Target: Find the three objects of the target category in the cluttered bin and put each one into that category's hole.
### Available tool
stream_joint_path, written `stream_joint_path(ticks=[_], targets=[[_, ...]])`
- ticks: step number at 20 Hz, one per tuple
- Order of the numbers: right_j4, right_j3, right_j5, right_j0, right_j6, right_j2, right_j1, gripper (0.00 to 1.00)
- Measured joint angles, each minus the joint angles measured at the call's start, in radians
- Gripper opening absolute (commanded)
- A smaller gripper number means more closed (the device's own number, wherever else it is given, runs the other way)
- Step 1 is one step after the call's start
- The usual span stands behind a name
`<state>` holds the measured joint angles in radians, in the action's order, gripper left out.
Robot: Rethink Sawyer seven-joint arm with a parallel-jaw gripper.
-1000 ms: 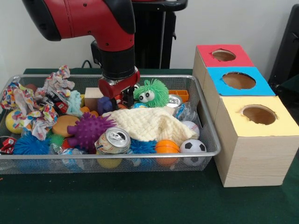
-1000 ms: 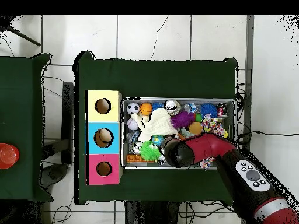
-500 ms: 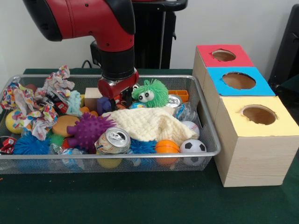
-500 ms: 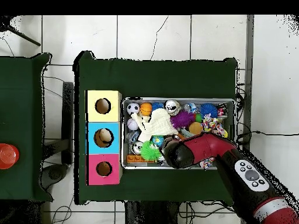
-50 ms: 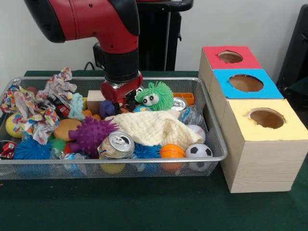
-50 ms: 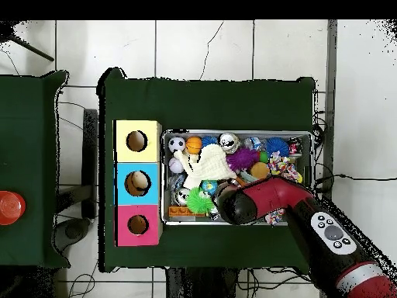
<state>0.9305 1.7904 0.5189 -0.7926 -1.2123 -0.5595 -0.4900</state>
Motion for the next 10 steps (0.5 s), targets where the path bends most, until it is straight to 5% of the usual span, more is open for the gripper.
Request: stream_joint_path(ticks=[10], targets=[[0.001,0.000,-0.065,-0.035,0.000,-0.009,0.015,0.00]])
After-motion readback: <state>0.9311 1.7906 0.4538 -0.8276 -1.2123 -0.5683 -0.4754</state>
